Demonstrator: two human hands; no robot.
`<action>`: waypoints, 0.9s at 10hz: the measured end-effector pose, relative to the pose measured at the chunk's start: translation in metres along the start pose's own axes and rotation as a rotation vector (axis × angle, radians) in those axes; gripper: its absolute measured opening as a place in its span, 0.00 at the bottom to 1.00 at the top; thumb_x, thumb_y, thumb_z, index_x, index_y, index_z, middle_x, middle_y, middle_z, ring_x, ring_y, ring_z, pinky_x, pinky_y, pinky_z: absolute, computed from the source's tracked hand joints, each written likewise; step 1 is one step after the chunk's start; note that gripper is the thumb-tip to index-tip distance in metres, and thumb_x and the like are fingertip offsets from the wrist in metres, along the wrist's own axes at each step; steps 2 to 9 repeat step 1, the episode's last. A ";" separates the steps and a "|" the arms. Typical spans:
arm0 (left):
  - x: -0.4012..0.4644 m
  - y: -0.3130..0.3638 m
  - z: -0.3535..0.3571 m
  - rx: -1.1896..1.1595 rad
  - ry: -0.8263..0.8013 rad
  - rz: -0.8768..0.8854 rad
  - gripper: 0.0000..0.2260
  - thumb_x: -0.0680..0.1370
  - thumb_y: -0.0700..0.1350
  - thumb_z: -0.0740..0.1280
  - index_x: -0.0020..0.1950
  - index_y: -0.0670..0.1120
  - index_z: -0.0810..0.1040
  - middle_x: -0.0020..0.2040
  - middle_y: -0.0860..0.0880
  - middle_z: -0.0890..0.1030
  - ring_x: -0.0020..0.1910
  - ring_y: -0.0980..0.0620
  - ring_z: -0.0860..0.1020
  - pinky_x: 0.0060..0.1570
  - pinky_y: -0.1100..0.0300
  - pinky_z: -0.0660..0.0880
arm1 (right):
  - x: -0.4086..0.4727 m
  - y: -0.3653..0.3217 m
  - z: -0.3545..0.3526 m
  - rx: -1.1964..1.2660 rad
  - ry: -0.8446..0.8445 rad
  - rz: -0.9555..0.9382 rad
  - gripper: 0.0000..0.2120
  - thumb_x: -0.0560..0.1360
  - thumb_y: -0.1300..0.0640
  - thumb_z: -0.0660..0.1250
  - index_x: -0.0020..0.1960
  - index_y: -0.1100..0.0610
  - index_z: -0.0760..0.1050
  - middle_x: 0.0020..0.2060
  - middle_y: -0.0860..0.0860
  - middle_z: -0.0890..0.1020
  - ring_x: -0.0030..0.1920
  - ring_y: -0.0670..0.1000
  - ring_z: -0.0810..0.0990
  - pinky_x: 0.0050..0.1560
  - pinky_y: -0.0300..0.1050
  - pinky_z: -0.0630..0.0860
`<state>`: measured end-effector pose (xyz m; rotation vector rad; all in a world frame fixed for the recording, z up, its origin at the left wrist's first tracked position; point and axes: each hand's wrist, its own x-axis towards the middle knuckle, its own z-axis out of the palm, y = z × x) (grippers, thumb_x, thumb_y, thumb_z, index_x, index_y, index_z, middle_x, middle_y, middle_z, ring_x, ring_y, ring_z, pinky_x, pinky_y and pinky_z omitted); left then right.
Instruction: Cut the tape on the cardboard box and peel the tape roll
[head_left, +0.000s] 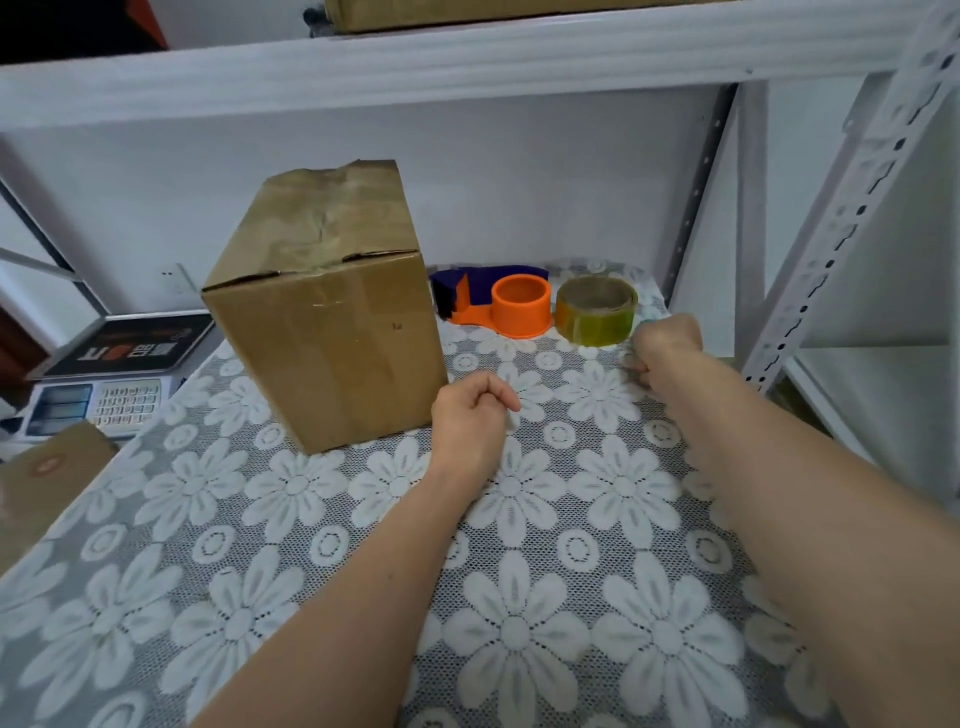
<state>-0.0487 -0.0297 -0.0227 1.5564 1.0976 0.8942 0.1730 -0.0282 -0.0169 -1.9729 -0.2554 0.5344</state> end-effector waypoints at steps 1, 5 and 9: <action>-0.002 0.000 -0.003 0.002 -0.009 0.014 0.18 0.73 0.29 0.53 0.31 0.45 0.75 0.33 0.39 0.77 0.17 0.58 0.62 0.18 0.66 0.59 | -0.009 0.003 -0.005 -0.058 -0.079 0.009 0.13 0.76 0.65 0.60 0.60 0.64 0.71 0.38 0.58 0.77 0.30 0.52 0.70 0.28 0.43 0.67; -0.002 0.000 -0.003 0.002 -0.009 0.014 0.18 0.73 0.29 0.53 0.31 0.45 0.75 0.33 0.39 0.77 0.17 0.58 0.62 0.18 0.66 0.59 | -0.009 0.003 -0.005 -0.058 -0.079 0.009 0.13 0.76 0.65 0.60 0.60 0.64 0.71 0.38 0.58 0.77 0.30 0.52 0.70 0.28 0.43 0.67; -0.002 0.000 -0.003 0.002 -0.009 0.014 0.18 0.73 0.29 0.53 0.31 0.45 0.75 0.33 0.39 0.77 0.17 0.58 0.62 0.18 0.66 0.59 | -0.009 0.003 -0.005 -0.058 -0.079 0.009 0.13 0.76 0.65 0.60 0.60 0.64 0.71 0.38 0.58 0.77 0.30 0.52 0.70 0.28 0.43 0.67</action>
